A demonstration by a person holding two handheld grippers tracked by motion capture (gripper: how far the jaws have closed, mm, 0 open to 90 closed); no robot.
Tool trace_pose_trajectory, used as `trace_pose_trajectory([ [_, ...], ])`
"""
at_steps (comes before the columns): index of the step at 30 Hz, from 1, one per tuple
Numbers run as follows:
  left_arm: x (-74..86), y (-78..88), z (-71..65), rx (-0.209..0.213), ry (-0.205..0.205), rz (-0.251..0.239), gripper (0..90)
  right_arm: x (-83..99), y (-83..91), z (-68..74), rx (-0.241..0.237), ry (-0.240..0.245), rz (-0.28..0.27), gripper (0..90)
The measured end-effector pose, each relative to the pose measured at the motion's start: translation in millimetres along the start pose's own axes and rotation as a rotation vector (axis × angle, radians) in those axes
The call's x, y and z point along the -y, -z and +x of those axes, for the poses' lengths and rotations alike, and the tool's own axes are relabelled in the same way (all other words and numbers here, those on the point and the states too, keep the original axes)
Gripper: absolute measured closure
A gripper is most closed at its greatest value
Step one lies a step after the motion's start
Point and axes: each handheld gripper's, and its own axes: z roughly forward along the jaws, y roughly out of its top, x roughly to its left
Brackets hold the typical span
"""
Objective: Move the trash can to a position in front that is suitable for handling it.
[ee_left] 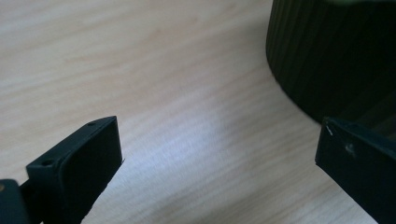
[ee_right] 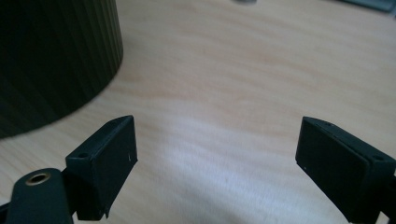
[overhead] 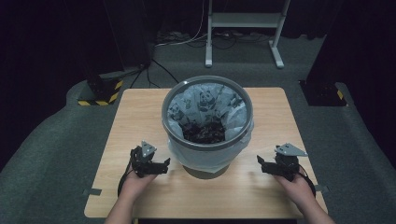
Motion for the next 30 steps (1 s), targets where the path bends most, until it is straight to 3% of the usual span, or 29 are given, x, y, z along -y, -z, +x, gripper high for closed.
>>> trace_pose_trajectory([
  [7, -16.7, 15.4, -0.2, -0.024, 0.015, -0.103, 0.8, -23.9, 14.2, 6.7, 0.007, -0.004, -0.093, 12.6],
  [14, -27.9, 26.5, 4.2, -0.05, 0.089, -0.177, 0.8, -44.2, 18.8, 16.2, 0.014, 0.019, -0.143, 12.6],
  [21, -41.4, 41.1, 12.4, -0.08, 0.152, -0.263, 0.9, -61.9, 16.2, 14.4, 0.04, 0.022, -0.167, 12.6],
  [30, -64.1, 33.8, 15.4, -0.08, 0.162, -0.292, 1.5, -85.5, 6.2, 10.6, 0.064, 0.006, -0.202, 12.5],
])
